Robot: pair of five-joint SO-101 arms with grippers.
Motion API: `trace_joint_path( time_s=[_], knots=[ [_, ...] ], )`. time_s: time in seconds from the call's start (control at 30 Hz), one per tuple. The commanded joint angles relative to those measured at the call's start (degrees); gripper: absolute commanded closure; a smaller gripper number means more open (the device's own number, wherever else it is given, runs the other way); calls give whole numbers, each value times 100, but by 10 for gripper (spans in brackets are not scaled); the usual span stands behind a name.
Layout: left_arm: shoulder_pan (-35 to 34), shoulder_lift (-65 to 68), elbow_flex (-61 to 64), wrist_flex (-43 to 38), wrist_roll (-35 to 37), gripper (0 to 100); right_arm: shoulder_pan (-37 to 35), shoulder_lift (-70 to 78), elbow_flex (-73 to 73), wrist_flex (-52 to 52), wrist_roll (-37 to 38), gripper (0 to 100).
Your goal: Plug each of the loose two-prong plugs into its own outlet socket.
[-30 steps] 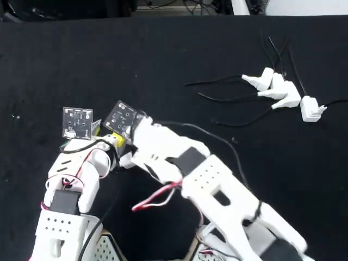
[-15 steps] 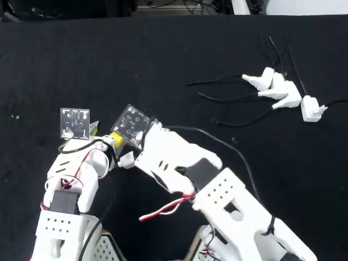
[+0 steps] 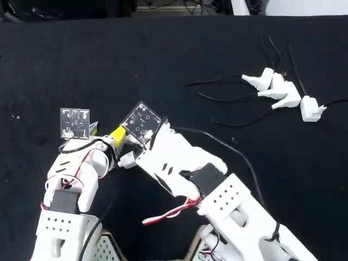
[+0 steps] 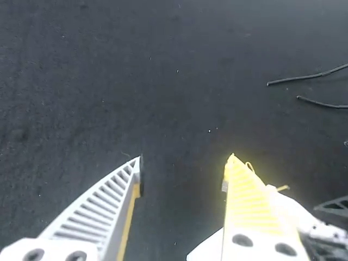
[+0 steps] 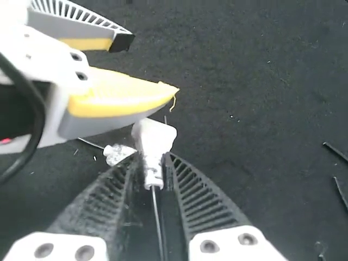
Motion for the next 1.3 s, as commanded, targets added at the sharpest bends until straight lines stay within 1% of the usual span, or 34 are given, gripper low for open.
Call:
trace_joint_path(
  time_s=[0.0, 0.27, 0.37, 0.8, 0.93, 1.27],
  knots=[
    [-31, -44, -48, -97, -35, 751, -26, -189, 84, -404, -62, 988],
    [-31, -44, -48, -88, -35, 751, -26, -215, 136, -501, -79, 988],
    [-31, -44, -48, -88, -35, 751, -26, -215, 101, -501, -255, 988],
    [-31, -44, -48, -79, -35, 751, -44, -224, -13, -510, -316, 988],
    [-31, -44, -40, -79, -35, 751, -35, -224, 40, -703, -712, 988],
    [-31, -44, -40, -53, -35, 751, -53, -224, 31, -738, -791, 988]
  ],
)
